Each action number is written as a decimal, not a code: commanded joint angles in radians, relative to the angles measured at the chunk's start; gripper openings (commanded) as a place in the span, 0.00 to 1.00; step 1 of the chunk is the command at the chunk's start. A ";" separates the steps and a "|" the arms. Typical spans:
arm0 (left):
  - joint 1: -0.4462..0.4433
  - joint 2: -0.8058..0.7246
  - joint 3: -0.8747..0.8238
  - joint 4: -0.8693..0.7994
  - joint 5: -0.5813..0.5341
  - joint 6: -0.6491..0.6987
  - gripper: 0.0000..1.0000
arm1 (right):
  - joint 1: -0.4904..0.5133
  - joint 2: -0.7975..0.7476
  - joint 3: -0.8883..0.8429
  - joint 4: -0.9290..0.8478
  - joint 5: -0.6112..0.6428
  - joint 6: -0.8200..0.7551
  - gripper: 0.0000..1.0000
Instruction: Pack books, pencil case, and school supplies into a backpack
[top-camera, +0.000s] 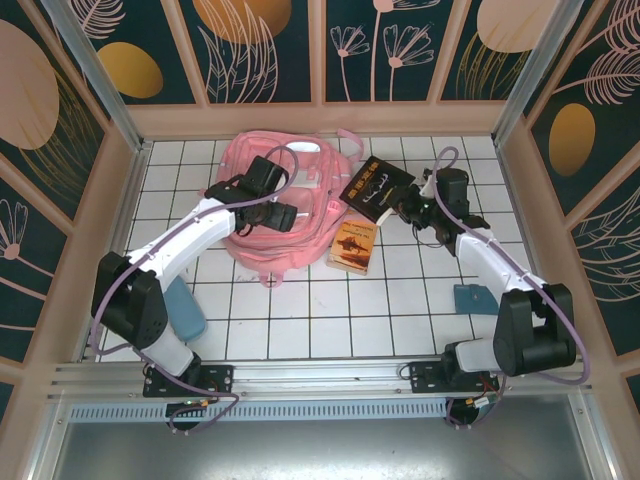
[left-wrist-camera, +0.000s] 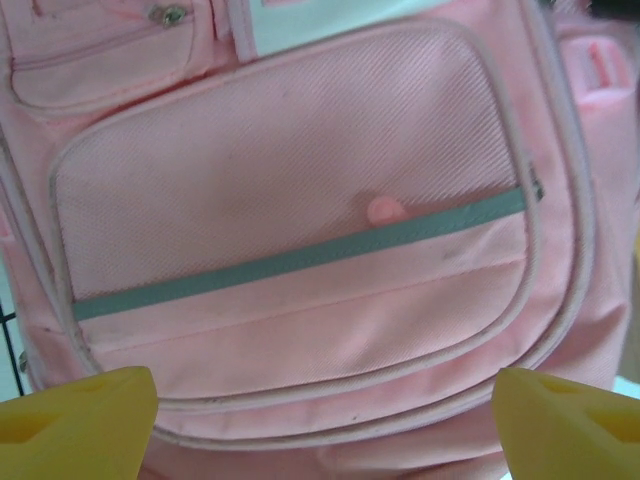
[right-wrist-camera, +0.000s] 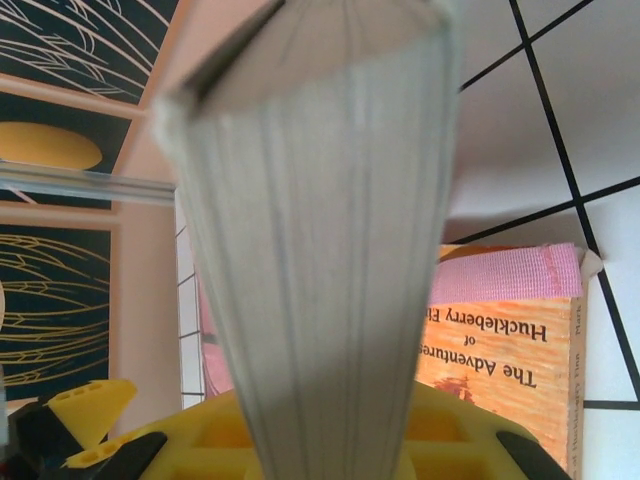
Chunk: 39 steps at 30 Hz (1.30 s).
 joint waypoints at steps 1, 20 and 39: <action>-0.004 0.038 0.006 -0.062 -0.044 0.003 0.85 | 0.014 -0.085 -0.015 0.039 -0.040 0.011 0.13; 0.085 0.210 -0.059 0.193 0.219 -0.128 0.81 | 0.026 -0.210 0.052 -0.076 -0.051 -0.100 0.14; -0.094 0.329 -0.014 0.343 0.624 -0.234 0.70 | -0.055 -0.271 0.000 -0.112 0.051 -0.097 0.13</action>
